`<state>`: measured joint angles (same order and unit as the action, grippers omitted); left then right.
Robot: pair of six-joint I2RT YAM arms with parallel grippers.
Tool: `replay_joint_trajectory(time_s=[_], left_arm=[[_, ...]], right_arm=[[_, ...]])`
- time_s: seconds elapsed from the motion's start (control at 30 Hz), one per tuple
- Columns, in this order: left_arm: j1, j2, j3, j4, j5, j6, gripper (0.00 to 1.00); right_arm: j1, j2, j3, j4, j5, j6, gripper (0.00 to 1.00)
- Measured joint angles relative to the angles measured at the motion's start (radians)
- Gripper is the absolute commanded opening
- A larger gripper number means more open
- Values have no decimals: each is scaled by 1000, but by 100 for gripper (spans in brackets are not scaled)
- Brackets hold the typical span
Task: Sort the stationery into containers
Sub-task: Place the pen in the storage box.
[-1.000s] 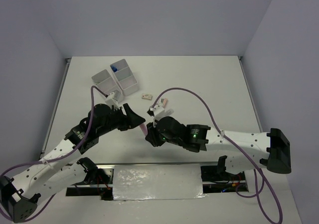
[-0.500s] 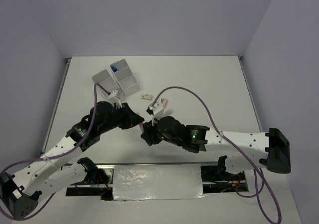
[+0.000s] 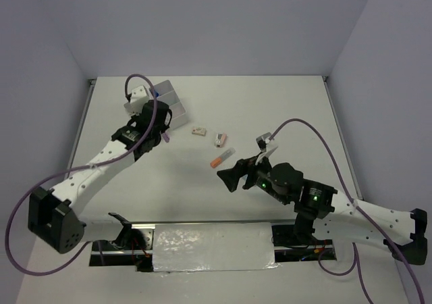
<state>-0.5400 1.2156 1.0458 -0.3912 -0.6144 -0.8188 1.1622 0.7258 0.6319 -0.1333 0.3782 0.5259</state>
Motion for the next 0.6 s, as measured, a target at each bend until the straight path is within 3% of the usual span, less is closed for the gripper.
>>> replay_joint_trajectory(time_s=[0.23,0.6], left_arm=[[145,167,94,96,-247,23,0],[217,260,32,503,-353,222,7]], right_arm=[[0,-100,-61,-53,-5,40,100],[0,-85,-129,-74,-71,47,100]])
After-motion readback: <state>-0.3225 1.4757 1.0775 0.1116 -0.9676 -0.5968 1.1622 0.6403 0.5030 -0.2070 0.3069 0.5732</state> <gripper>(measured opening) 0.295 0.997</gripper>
